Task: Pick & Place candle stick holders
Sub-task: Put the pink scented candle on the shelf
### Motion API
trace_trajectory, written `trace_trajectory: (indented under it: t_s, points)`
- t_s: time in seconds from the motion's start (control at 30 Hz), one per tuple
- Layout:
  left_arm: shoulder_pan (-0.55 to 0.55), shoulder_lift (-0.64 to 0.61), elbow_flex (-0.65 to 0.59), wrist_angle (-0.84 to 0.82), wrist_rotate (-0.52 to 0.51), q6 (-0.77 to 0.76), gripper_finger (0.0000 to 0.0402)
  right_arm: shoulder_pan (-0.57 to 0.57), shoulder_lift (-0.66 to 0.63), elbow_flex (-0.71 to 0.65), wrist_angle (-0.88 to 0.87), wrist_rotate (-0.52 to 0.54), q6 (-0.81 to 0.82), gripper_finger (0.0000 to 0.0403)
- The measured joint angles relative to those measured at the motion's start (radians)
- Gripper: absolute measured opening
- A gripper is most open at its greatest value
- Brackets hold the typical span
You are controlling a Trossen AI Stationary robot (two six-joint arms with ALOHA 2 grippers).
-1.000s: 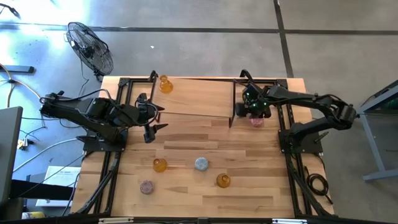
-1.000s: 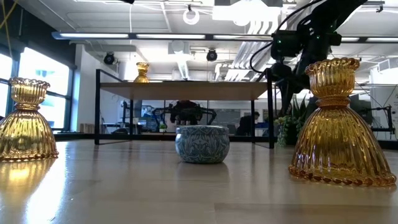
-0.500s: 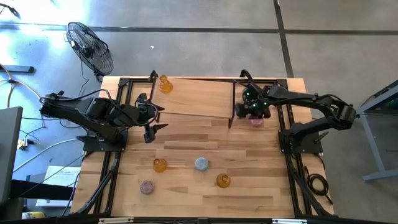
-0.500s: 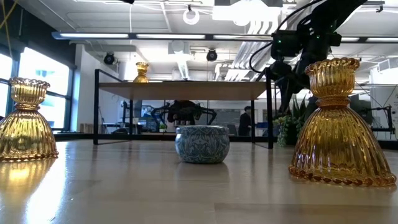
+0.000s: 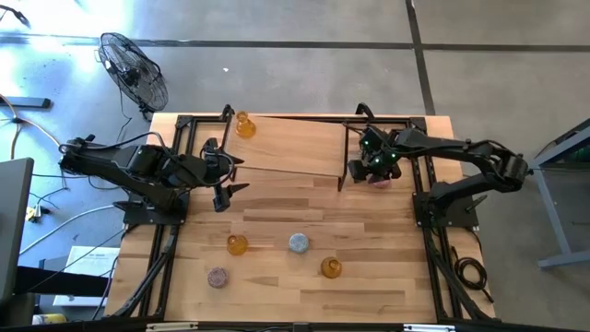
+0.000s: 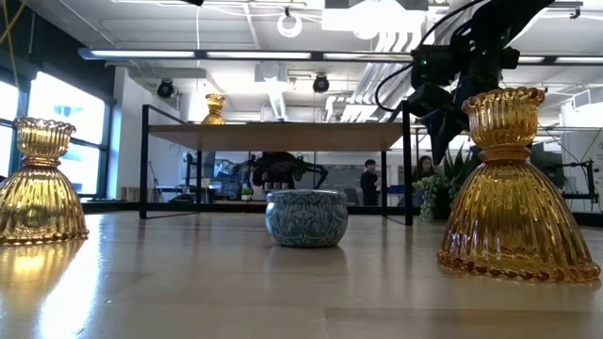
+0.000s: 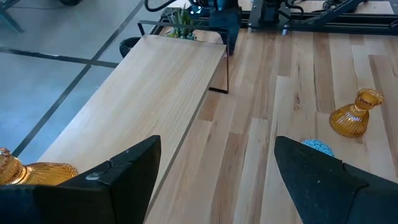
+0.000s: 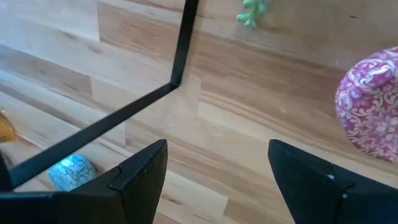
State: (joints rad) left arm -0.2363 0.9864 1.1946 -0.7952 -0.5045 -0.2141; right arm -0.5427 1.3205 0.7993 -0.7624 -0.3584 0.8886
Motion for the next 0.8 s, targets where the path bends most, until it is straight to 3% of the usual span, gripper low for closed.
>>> trace_trajectory:
  t_s: [0.6,0.8]
  points:
    - [0.000,0.000,0.000,0.000,0.000,0.000,0.0309,0.033,0.000,0.000,-0.019,0.043,0.030,0.0372]
    - [0.000,0.000,0.000,0.000,0.000,0.000,0.0309,0.033,0.000,0.000,-0.020,-0.027,0.080,0.0376]
